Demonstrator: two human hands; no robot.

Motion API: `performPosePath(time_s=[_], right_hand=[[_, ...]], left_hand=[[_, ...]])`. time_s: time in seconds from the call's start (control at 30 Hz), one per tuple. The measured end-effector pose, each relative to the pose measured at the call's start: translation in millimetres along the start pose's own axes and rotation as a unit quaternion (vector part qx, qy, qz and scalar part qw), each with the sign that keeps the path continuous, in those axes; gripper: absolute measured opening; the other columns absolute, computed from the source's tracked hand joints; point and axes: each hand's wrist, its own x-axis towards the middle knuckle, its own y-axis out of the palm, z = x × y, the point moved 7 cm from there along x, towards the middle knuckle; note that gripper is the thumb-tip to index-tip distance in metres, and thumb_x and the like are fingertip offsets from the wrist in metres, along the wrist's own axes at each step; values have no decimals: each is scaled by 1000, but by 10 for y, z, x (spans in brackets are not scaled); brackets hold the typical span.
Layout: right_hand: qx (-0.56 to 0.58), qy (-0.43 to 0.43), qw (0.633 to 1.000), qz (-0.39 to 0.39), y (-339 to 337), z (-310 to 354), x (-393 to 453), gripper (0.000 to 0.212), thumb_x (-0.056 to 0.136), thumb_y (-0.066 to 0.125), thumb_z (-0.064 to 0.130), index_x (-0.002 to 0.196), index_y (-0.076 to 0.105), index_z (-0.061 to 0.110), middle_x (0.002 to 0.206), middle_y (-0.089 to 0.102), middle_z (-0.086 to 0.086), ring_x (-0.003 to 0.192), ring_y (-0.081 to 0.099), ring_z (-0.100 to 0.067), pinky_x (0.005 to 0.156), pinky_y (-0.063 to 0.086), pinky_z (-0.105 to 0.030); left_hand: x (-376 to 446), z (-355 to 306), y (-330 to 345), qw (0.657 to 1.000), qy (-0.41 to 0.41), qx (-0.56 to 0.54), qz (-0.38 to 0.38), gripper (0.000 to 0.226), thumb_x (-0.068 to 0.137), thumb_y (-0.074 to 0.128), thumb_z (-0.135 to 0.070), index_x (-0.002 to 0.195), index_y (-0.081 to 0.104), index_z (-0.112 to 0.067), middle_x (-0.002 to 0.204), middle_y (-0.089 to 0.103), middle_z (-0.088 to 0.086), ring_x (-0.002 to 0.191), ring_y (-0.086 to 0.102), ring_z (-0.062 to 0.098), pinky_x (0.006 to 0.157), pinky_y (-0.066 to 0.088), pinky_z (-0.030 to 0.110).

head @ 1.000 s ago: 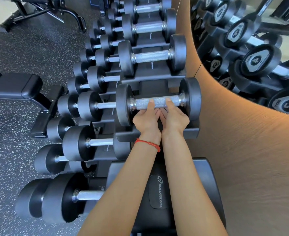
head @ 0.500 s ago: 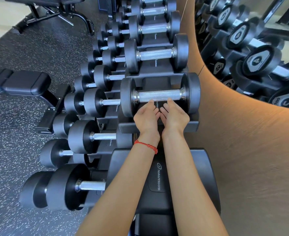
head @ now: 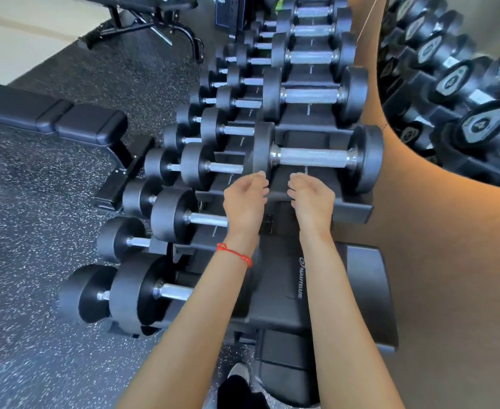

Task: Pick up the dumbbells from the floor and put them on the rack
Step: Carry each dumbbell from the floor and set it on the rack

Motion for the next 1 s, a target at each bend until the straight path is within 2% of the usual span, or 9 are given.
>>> performPosePath(time_s=[0.1, 0.2, 0.27, 0.37, 0.5, 0.57, 0.67, 0.83, 1.0], right_hand=[[-46, -39, 998, 28, 247, 12, -177, 30, 86, 58, 22, 109, 65, 5, 110, 68, -9, 104, 62, -21, 97, 45, -29], [-89, -92, 991, 46, 571, 31, -438, 29, 88, 57, 22, 113, 65, 9, 114, 67, -3, 99, 57, -6, 81, 38, -4], [-117, -122, 984, 55, 812, -1, -621, 29, 89, 57, 21, 114, 64, 8, 114, 67, -5, 99, 57, -7, 74, 35, 4], [-183, -157, 966, 90, 1251, -133, -859, 31, 90, 56, 23, 117, 63, 9, 117, 67, -8, 110, 60, -18, 92, 42, -19], [-298, -190, 921, 166, 1868, -420, -1130, 37, 91, 53, 24, 126, 55, 12, 128, 61, -7, 117, 56, -23, 100, 41, -31], [-350, -205, 889, 213, 2170, -595, -1287, 40, 92, 51, 26, 130, 50, 13, 132, 57, -7, 123, 51, -25, 101, 42, -36], [-411, -221, 842, 270, 2559, -820, -1528, 43, 95, 47, 29, 135, 44, 15, 137, 52, -7, 125, 48, -26, 98, 43, -40], [-472, -267, 776, 322, 3156, -1067, -1868, 44, 95, 44, 30, 137, 42, 15, 140, 49, -9, 127, 44, -29, 99, 41, -42], [-494, -332, 721, 354, 3641, -1148, -2201, 42, 95, 44, 28, 133, 45, 10, 136, 52, -11, 125, 45, -30, 101, 39, -42]], left_hand=[[17, -86, -371, 999, 23, 20, -15, 15, 89, 52, -17, 80, 62, -24, 88, 66, 1, 91, 65, 17, 84, 53, 31], [98, -160, -874, 994, 61, 77, -45, 14, 88, 53, -19, 82, 65, -22, 82, 67, -3, 91, 65, 19, 90, 52, 36], [126, -210, -1218, 985, 88, 136, -63, 20, 88, 54, -22, 100, 68, -12, 94, 70, 4, 93, 63, 16, 87, 47, 22], [151, -279, -1726, 965, 128, 215, -82, 28, 90, 55, -20, 111, 64, -5, 104, 69, 11, 90, 58, 11, 75, 35, 5], [224, -242, -2403, 928, 161, 325, -81, 20, 88, 55, -25, 97, 66, -12, 91, 68, 13, 89, 63, 24, 86, 45, 31], [271, -185, -2767, 902, 157, 393, -85, 25, 88, 55, -22, 106, 65, -8, 104, 67, 16, 100, 61, 30, 89, 44, 35], [325, -95, -3293, 857, 144, 488, -86, 37, 90, 53, -22, 122, 57, -5, 122, 61, 17, 115, 54, 34, 96, 40, 39], [380, 9, -4174, 808, 119, 571, -79, 40, 90, 52, -24, 125, 53, -4, 125, 59, 18, 118, 50, 35, 99, 39, 42], [331, 83, -4951, 781, 103, 608, -100, 41, 91, 51, -26, 125, 53, -2, 131, 55, 18, 123, 48, 34, 105, 36, 44]])
